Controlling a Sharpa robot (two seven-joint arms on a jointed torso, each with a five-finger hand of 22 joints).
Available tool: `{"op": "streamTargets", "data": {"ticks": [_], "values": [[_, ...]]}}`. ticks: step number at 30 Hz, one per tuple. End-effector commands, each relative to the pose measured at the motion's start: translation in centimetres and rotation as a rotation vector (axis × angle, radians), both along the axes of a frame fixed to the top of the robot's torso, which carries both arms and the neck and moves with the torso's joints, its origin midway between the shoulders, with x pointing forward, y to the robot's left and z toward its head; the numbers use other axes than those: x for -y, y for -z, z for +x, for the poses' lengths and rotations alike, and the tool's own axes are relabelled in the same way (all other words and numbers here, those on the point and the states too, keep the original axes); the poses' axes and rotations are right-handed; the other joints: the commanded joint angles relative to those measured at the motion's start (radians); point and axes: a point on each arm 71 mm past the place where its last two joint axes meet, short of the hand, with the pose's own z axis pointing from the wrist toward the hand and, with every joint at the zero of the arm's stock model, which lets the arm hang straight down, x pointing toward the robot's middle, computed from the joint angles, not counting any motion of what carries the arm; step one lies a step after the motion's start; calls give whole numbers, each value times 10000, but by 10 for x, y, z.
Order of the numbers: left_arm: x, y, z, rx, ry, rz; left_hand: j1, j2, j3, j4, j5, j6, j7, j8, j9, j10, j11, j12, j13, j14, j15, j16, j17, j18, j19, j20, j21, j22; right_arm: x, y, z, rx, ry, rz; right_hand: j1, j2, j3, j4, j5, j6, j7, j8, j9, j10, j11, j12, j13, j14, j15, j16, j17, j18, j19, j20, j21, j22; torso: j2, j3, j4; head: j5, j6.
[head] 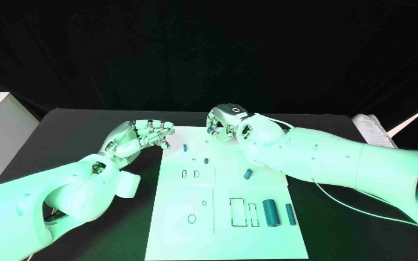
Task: Assemble the parts on the task board
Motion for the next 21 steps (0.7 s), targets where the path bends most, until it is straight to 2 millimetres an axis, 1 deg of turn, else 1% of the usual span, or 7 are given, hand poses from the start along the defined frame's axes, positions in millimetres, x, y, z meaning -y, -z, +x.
{"op": "streamTargets", "data": {"ticks": [1,8,11,15,21], "values": [[2,-1,0,48,102,-54,-17,89,1,-41,-55,-14,-7,-58,14,-19,-14,-29,9,-57,22,24,10,24,-76,12,57,9,-2,11,-3,-326,-113,-387,-68,-56,43,3,15,-21,7,-33,15,-14,16,-39,-2,156,54,-34,-7,-107,-36,15,-41,63,6,-18,13,-6,1],[1,-1,0,44,69,-40,-21,90,2,-42,-58,-20,-2,-61,15,-25,-11,-31,8,-63,25,31,8,24,-84,13,69,17,-1,10,-3,-254,-106,-301,-115,-95,40,18,55,-37,13,-34,31,-16,23,-52,2,149,59,-43,-28,-103,-48,24,-51,53,13,-19,-5,9,18],[1,-1,0,42,65,-38,-21,90,2,-42,-58,-20,-2,-61,15,-25,-11,-31,8,-63,25,31,8,24,-84,13,69,17,-1,10,-3,-256,-101,-287,-154,-142,48,28,70,-97,31,-59,38,-71,42,-94,-6,124,73,-97,-112,-83,-99,35,-106,-26,17,-22,-2,6,14],[1,-1,0,39,52,-31,-21,90,2,-42,-58,-20,-2,-61,15,-25,-11,-31,8,-63,25,31,8,24,-84,13,69,17,0,10,-3,-251,-91,-265,-168,-165,66,30,76,-138,45,-77,44,-114,58,-126,-14,101,85,-151,-193,-66,-148,45,-158,-101,14,-21,16,1,21],[0,-1,0,37,30,-21,-18,94,8,-47,-58,-24,0,-64,16,-31,-9,-33,7,-68,26,40,6,24,-93,14,82,25,1,10,-3,-238,-72,-245,-169,-164,68,31,77,-138,45,-76,45,-115,58,-128,-14,96,86,-163,-212,-60,-163,46,-175,-127,22,-18,8,5,21]]}}
